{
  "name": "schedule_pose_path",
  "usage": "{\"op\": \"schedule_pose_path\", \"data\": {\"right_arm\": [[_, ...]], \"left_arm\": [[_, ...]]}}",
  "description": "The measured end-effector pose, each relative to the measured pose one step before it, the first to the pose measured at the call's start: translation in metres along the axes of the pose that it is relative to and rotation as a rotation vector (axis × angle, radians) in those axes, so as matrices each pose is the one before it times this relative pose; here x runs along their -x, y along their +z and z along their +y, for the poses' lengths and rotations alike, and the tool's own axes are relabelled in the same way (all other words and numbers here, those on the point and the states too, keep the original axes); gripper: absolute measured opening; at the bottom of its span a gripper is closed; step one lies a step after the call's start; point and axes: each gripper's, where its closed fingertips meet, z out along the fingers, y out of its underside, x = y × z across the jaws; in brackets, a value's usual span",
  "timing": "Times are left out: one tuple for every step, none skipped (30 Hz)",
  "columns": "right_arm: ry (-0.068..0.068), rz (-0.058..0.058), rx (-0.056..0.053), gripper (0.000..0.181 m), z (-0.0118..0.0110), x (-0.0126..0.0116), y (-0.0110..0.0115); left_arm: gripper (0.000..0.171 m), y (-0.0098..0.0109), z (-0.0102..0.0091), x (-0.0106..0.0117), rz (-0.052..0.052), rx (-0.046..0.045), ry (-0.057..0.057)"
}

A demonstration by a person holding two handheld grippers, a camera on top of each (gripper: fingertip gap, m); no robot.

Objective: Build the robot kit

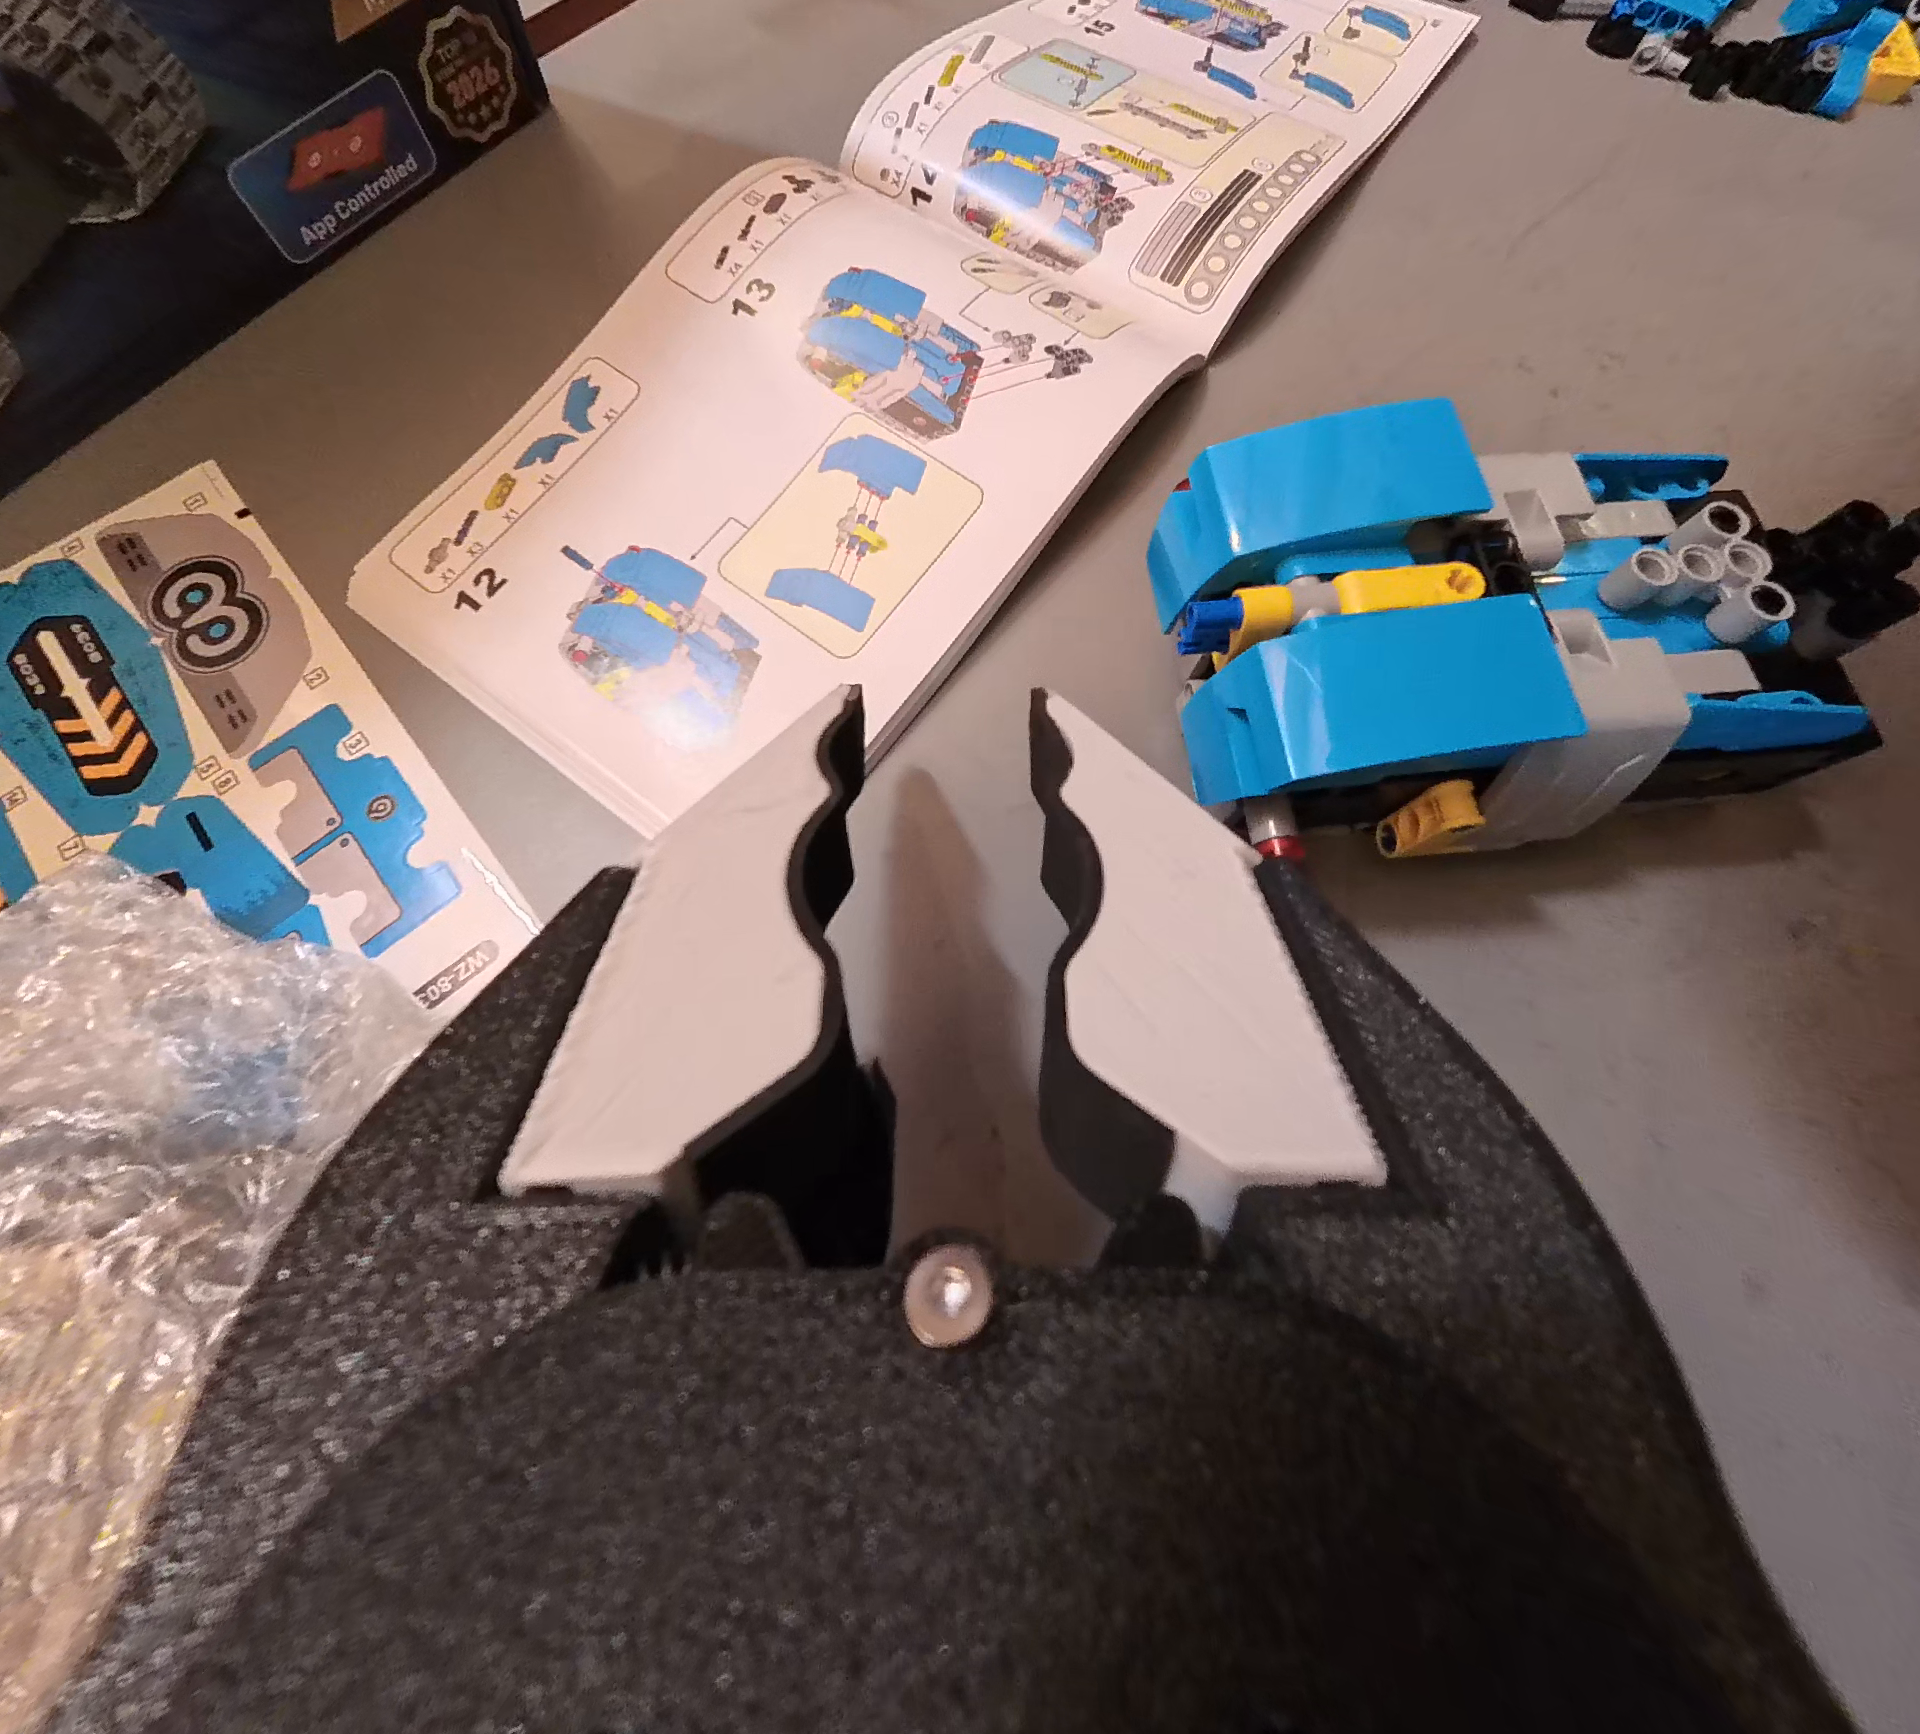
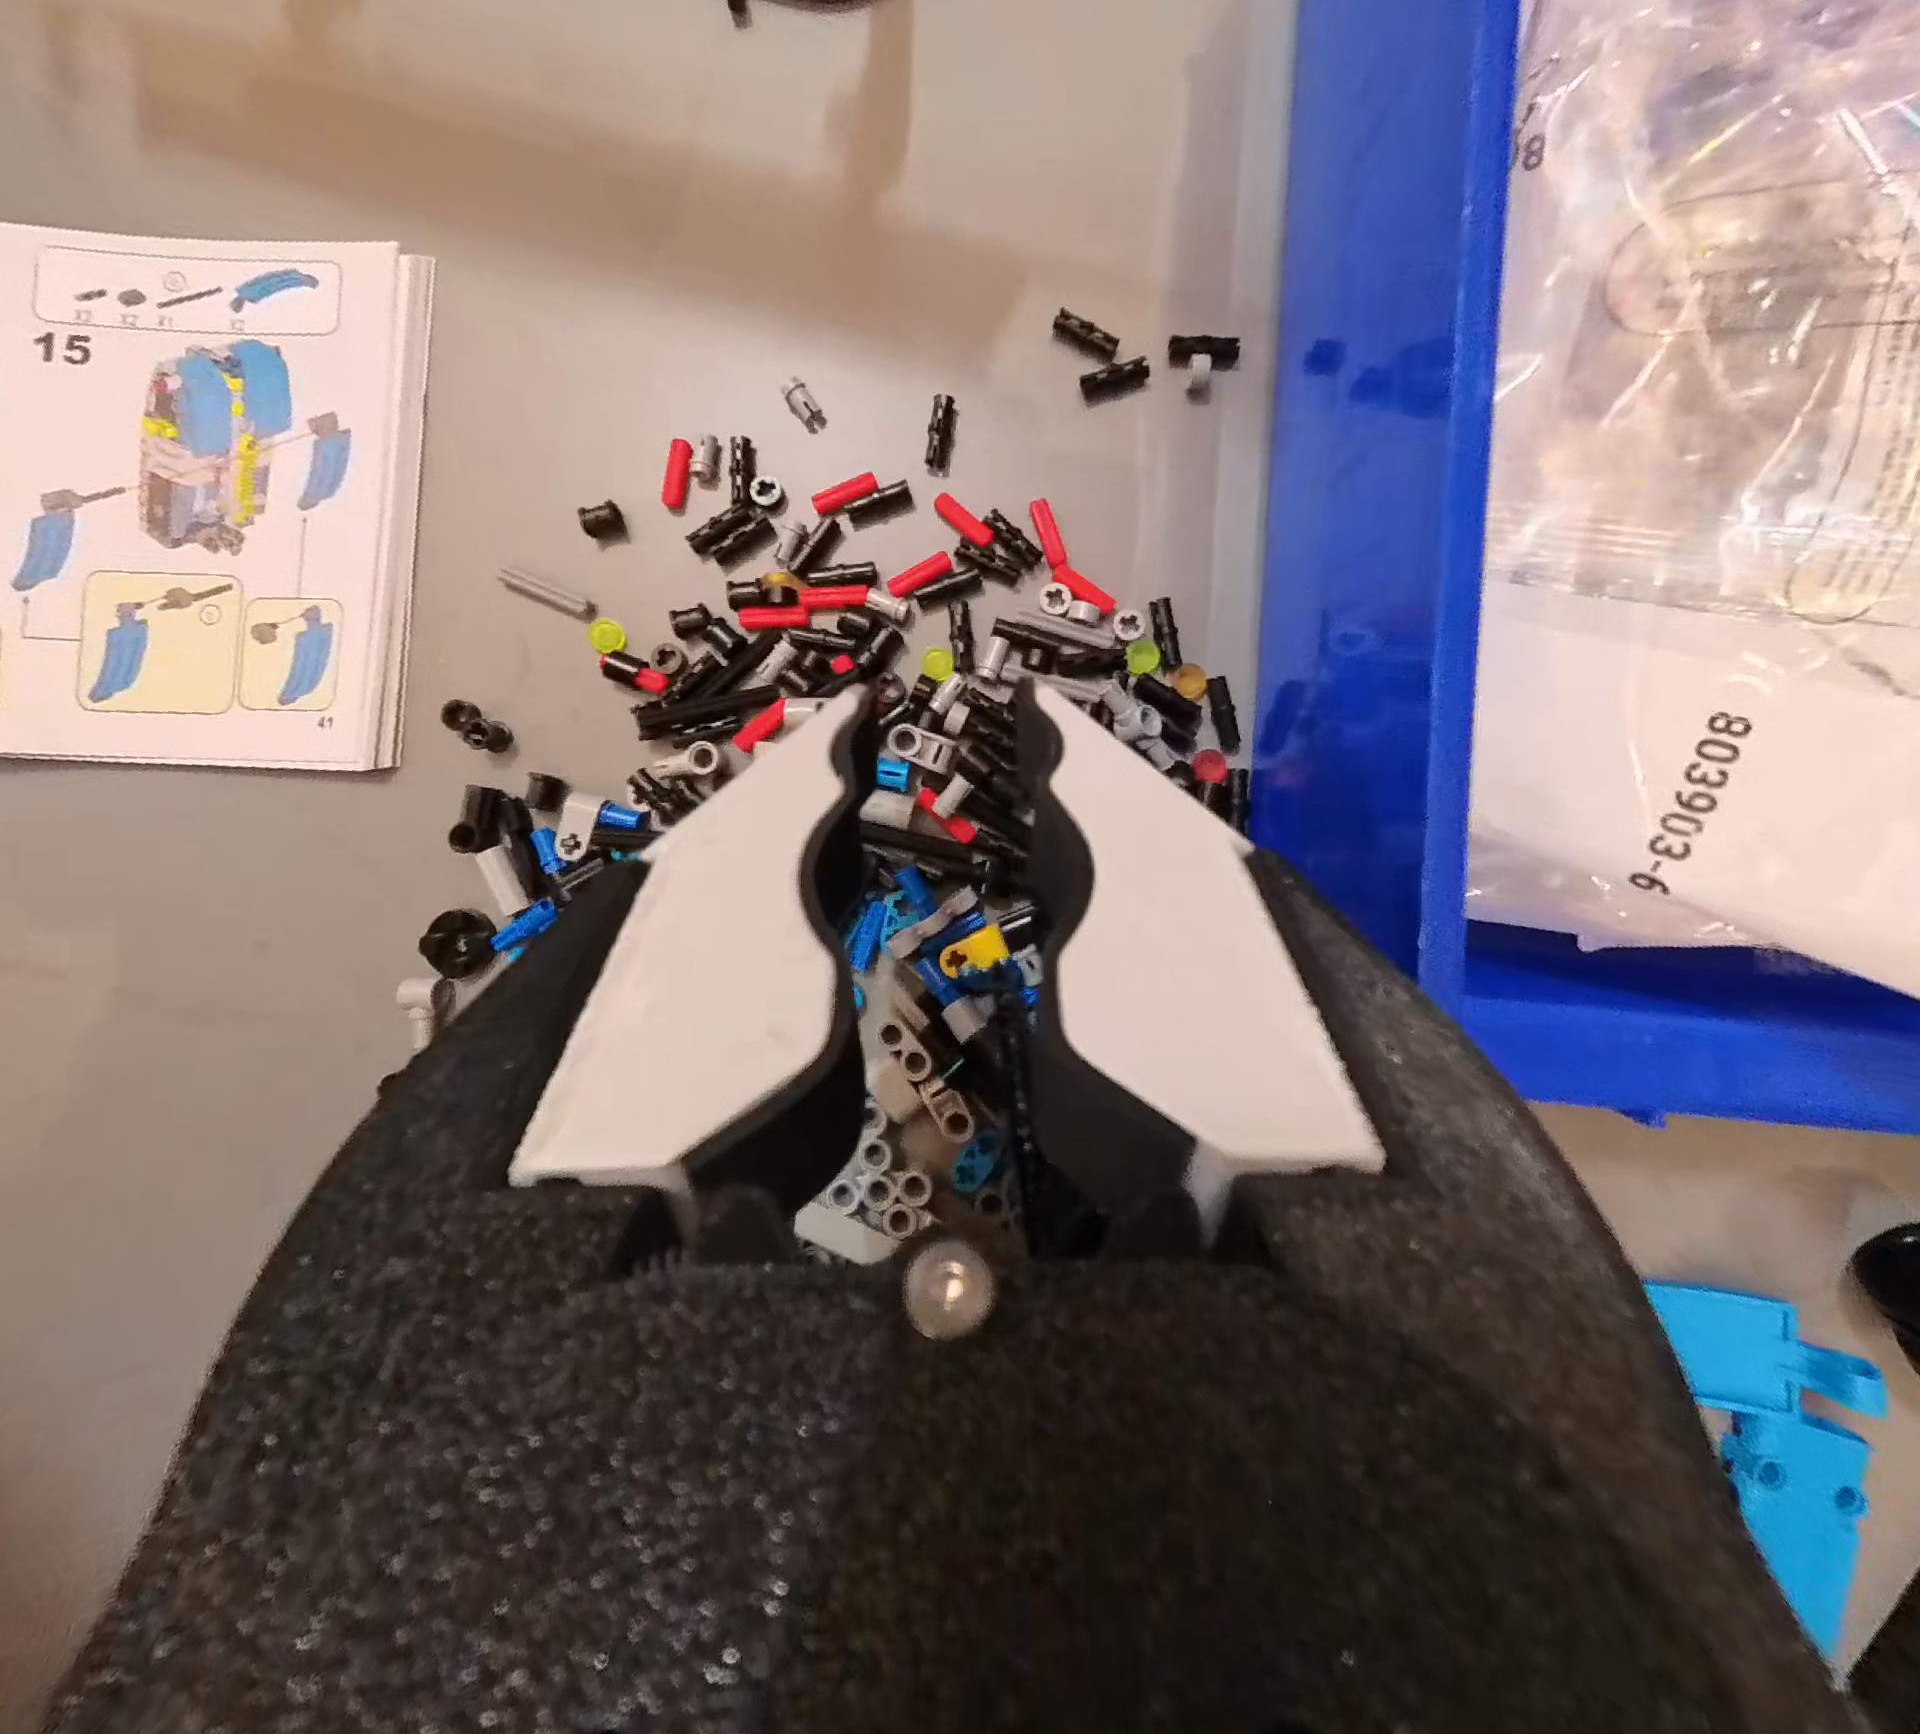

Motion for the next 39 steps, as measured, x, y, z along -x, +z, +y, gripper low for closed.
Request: {"op": "schedule_pose_path", "data": {"right_arm": [[0.0039,-0.001,0.0017,0.026,0.00027,-0.00018,0.00033],[0.0003,-0.0037,0.001,0.026,0.00026,0.00054,0.00045],[-0.0012,-0.0016,0.0026,0.026,0.00041,0.00044,0.00053],[-0.0016,0.001,0.0029,0.026,0.00045,0.00035,0.00065],[-0.004,0.0,0.0016,0.026,0.00036,0.00062,0.00068],[-0.0025,0.0002,0.0039,0.026,0.00056,0.00051,0.00072],[-0.0018,-0.0018,0.0051,0.026,0.00091,0.00073,0.00074],[-0.0023,-0.0057,0.0051,0.026,0.00107,0.00111,0.00062],[-0.0002,-0.006,0.0037,0.026,0.00082,0.00101,0.00051],[0.0014,-0.0045,0.0026,0.026,0.00056,0.00071,0.00065],[0.0002,-0.0023,0.0019,0.026,0.00032,0.00033,0.00067],[-0.0002,0.0009,0.0029,0.026,0.00057,-0.00016,0.00077],[0.0,0.002,0.0037,0.026,0.00065,-0.0003,0.00085],[0.0007,0.001,0.0022,0.026,0.00041,-0.0002,0.00073],[0.0008,-0.0006,0.0016,0.026,0.00032,-0.00007,0.00077],[0.0004,0.0007,0.0027,0.025,0.0004,-0.00018,0.00075],[-0.0005,0.0022,0.0012,0.026,0.0002,-0.00035,0.0005],[0.0003,0.0015,-0.0001,0.026,0.00004,-0.00019,0.00045],[0.0016,-0.0004,-0.0012,0.026,-0.00014,0.00017,0.0003],[0.0021,-0.0003,-0.0035,0.026,-0.00056,0.0003,0.0003],[0.0004,-0.0003,-0.0022,0.026,-0.00034,0.00047,0.00043],[-0.0014,0.0041,0.0005,0.025,-0.00018,-0.00016,0.00063],[-0.0012,0.0106,0.0008,0.025,-0.00001,-0.00116,0.00063],[-0.0002,0.0103,-0.001,0.026,-0.00018,-0.00125,0.0007],[0.0012,0.0062,-0.0018,0.025,-0.00008,-0.00079,0.00073],[0.0036,0.0053,-0.0032,0.025,-0.00043,-0.00078,0.00081],[0.0034,0.0051,-0.0022,0.025,-0.00042,-0.00094,0.00095],[0.008,0.014,-0.003,0.025,-0.00071,-0.00255,0.00099],[0.0136,0.0233,-0.0053,0.025,-0.00138,-0.00425,0.00078],[0.0141,0.0149,-0.008,0.022,-0.00183,-0.00275,0.00057],[0.0123,0.0102,-0.0117,0.019,-0.0028,-0.00149,0.00042],[0.0124,0.0117,-0.0124,0.019,-0.00284,-0.0015,0.00055],[0.0128,0.0143,-0.0057,0.019,-0.00205,-0.00169,0.00108],[0.0084,0.0076,0.0004,0.02,-0.00137,-0.00043,0.00179],[0.0083,0.0081,0.0034,0.02,-0.00076,-0.00065,0.00206],[0.0064,0.0029,0.0046,0.02,-0.0006,0.00018,0.00208],[0.0049,0.0017,0.0039,0.02,-0.00043,0.00023,0.00217],[0.0022,0.0078,0.0067,0.02,0.00018,-0.0008,0.00229],[-0.0015,0.0138,0.0007,0.02,-0.00054,-0.00147,0.00148]], "left_arm": [[0.031,0.00017,0.0001,0.0,0.0002,0.00104,0.0005],[0.031,0.00014,0.0001,-0.00009,0.0001,0.00087,0.0003],[0.031,0.00008,0.00013,-0.00001,-0.0001,0.00067,0.0004],[0.032,0.00001,0.00002,-0.00007,-0.0002,0.00033,0.0005],[0.032,-0.00004,0.00003,0.0,-0.0003,0.00001,0.0005],[0.032,0.00004,0.0,0.00006,-0.0005,0.00038,0.0006],[0.032,0.00015,0.00011,-0.00008,-0.0007,0.00108,0.0008],[0.032,0.00011,0.00015,-0.00008,-0.001,0.00116,0.0015],[0.032,0.00005,0.00012,-0.00006,-0.0011,0.00037,0.0022],[0.032,-0.00012,-0.00008,-0.00009,-0.0011,-0.00045,0.0021],[0.032,-0.00001,-0.00005,-0.00011,-0.0007,-0.00056,0.0015],[0.032,-0.00003,0.00001,-0.00003,0.0,-0.00013,0.0008],[0.032,0.00002,0.0,-0.00016,0.0004,0.00017,0.0004],[0.032,-0.00002,0.00004,-0.00002,0.0003,0.00025,0.0003],[0.032,0.00002,0.0,-0.00011,0.0,0.00017,0.0003],[0.032,0.00007,0.0001,-0.00009,-0.0001,0.00029,0.0005],[0.032,0.00011,0.00013,0.00004,0.0001,0.00091,0.0003],[0.032,0.00015,0.00013,-0.00005,0.0003,0.00125,0.0],[0.032,0.0001,0.00014,-0.00003,0.0003,0.00101,-0.0003],[0.032,0.00011,0.00012,-0.00002,0.0003,0.00081,-0.0002],[0.032,0.00002,0.00005,-0.00007,0.0002,0.00073,0.0],[0.032,0.00008,0.00013,-0.00003,0.0,0.00068,0.0003],[0.032,0.00007,0.00015,-0.00002,0.0,0.00086,0.0005],[0.032,0.00013,0.00011,-0.00007,0.0001,0.00096,0.0007],[0.032,0.00004,0.00016,-0.00008,0.0,0.00072,0.0009],[0.032,0.00002,0.00003,-0.00019,0.0,0.00057,0.0011],[0.032,0.0001,0.00012,-0.0001,0.0,0.00082,0.0013],[0.033,0.00005,0.00016,-0.00019,0.0001,0.00094,0.0014],[0.033,0.00008,0.00012,-0.00016,-0.0001,0.00061,0.0015],[0.033,0.00004,-0.00002,-0.00009,-0.0006,0.00024,0.0013],[0.033,0.0001,0.00012,-0.00006,-0.0004,0.0008,0.0009],[0.034,0.00021,0.00025,0.00005,0.0002,0.00177,0.0001],[0.034,0.00019,0.0003,-0.00005,0.0006,0.00213,-0.0005],[0.034,0.00019,0.00014,0.00002,0.0006,0.00178,-0.0007],[0.034,0.00009,0.00012,-0.00007,0.0001,0.00062,-0.0002],[0.034,-0.00012,-0.0001,0.00011,-0.0006,-0.00069,0.0007],[0.034,-0.00002,-0.00004,-0.00011,-0.0008,-0.00048,0.0013],[0.034,0.00007,0.00012,-0.00013,-0.0004,0.00063,0.0013],[0.034,0.00009,0.00013,-0.0001,0.0,0.00091,0.0012]]}}
